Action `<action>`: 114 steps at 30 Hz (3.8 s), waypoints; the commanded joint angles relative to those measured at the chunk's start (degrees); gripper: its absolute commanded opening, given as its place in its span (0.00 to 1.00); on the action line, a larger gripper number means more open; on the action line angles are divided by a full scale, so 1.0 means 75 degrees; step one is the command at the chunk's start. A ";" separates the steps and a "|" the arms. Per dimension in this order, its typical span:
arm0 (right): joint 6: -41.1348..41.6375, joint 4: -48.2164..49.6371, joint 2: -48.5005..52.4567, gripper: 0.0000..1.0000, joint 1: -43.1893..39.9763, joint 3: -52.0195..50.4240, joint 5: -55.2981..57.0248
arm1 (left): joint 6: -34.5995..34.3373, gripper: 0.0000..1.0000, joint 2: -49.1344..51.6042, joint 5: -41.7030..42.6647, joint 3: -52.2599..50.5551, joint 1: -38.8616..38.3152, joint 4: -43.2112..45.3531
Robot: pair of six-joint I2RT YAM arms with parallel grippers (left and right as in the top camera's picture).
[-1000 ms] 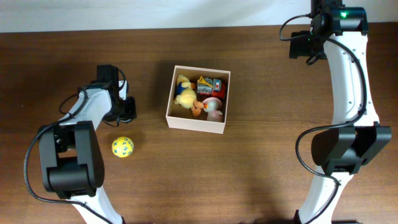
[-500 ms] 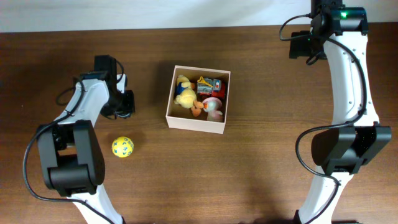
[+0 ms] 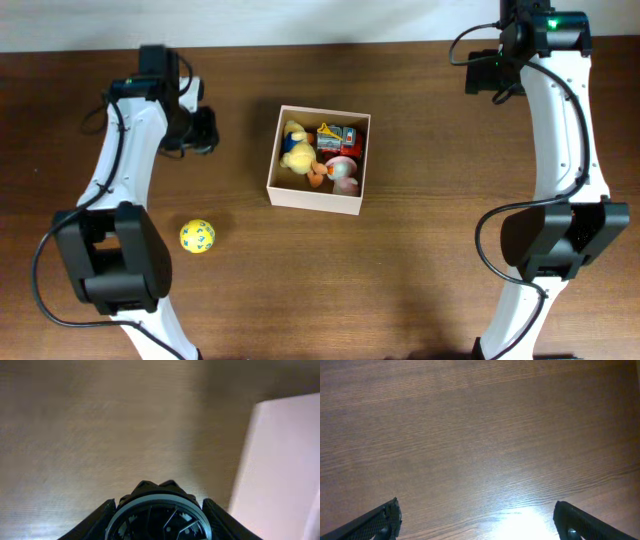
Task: Pack container
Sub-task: 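Carry the puck into the box and release it, then raise the left gripper and move it over the yellow lettered ball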
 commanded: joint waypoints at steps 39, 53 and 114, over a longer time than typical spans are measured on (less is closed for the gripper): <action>0.0035 0.0009 0.0006 0.99 -0.0044 0.0114 0.0122 | -0.0020 0.43 0.1244 -0.0860 0.1492 -0.3587 -0.1996; 0.0035 0.0009 0.0006 0.99 -0.0044 0.0114 0.0122 | -0.0020 0.43 0.1326 -0.1387 0.1486 -0.3590 -0.2448; 0.0035 0.0009 0.0006 0.99 -0.0044 0.0114 0.0122 | -0.1507 0.72 -0.1195 -0.2031 0.0443 -0.1102 -0.2876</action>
